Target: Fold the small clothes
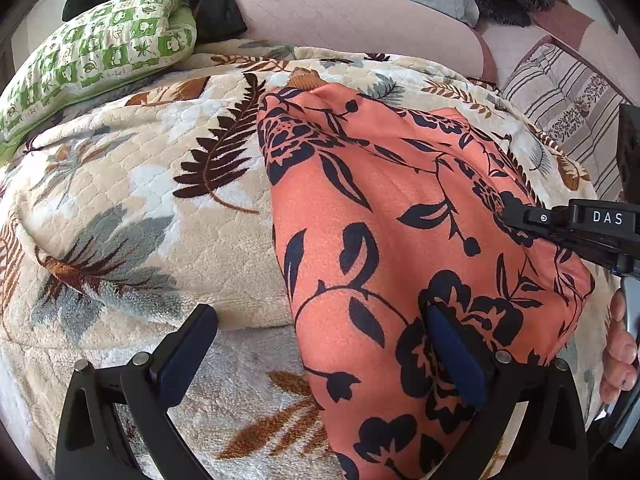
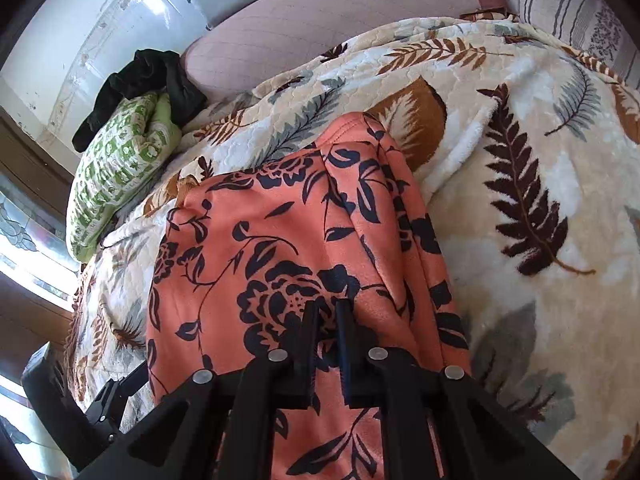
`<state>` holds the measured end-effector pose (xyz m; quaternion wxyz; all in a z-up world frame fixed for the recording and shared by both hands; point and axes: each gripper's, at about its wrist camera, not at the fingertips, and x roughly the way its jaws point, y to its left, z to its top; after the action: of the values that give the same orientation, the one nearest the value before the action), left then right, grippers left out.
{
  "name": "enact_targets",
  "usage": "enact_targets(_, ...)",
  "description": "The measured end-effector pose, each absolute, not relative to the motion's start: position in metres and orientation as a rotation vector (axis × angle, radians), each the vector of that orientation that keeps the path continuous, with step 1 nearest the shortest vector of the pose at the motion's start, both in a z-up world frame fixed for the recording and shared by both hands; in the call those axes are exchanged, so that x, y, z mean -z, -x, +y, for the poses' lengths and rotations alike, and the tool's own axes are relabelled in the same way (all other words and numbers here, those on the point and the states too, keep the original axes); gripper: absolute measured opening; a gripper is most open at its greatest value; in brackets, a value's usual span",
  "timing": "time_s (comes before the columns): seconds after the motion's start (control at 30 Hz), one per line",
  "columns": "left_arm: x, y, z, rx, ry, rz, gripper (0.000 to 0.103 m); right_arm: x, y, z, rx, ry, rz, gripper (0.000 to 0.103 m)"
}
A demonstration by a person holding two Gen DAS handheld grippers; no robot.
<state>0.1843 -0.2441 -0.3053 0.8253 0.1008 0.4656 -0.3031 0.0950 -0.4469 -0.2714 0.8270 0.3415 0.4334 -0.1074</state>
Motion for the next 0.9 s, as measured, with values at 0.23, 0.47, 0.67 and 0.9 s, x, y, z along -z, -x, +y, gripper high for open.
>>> enact_targets(0.23,0.266,-0.188,-0.232,0.642,-0.163,0.848,0.103,0.28,-0.093,-0.46,0.18,-0.862,0.887,0.012)
enact_targets(0.47,0.296,-0.229,-0.232,0.594,-0.142,0.968,0.103,0.276,-0.098,-0.454,0.188,-0.799,0.908,0.012)
enact_targets(0.67,0.286,-0.226,-0.239,0.592,-0.177,0.924,0.103,0.268,-0.099,-0.452,0.191,-0.766,0.899,0.012)
enact_targets(0.9,0.305,-0.226,-0.245,0.652,-0.184,1.042,0.103,0.279,-0.109,-0.435,0.109,-0.753,0.952,0.013)
